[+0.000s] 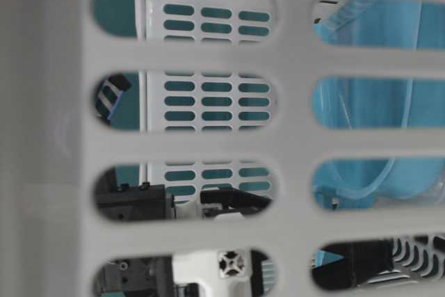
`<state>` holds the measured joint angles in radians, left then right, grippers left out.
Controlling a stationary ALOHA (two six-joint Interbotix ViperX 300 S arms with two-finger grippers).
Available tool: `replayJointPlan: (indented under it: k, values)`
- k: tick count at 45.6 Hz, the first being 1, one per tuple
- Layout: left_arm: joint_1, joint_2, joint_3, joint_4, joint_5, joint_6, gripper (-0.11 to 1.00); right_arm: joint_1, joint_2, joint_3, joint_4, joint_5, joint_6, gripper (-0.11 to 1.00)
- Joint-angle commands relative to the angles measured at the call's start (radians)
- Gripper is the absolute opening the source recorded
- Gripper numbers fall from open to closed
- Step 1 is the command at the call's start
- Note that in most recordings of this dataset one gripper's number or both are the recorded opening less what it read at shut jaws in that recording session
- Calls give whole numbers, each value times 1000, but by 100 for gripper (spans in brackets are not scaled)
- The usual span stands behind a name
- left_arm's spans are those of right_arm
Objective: Pick up the dustpan from the shopping basket with the left arm.
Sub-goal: 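Lower the left gripper around the dustpan handle and close it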
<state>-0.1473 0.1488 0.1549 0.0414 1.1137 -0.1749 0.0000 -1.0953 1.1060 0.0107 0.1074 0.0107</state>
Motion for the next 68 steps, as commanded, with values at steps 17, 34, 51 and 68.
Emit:
replayJointPlan:
  k: [17,34,51,68]
  values:
    - [-5,-6,18,2,-67,-3,55,-2,6,-6,5,-12,8,78]
    - [5,-115,15,3,-95,-8,28,0,5,2,5,-17,9,78]
    - [31,-298,-55,3,-130,0,28,-2,-8,8,6,-17,9,78]
    - [32,-336,-77,3,-129,3,28,-2,-11,12,6,-17,9,78]
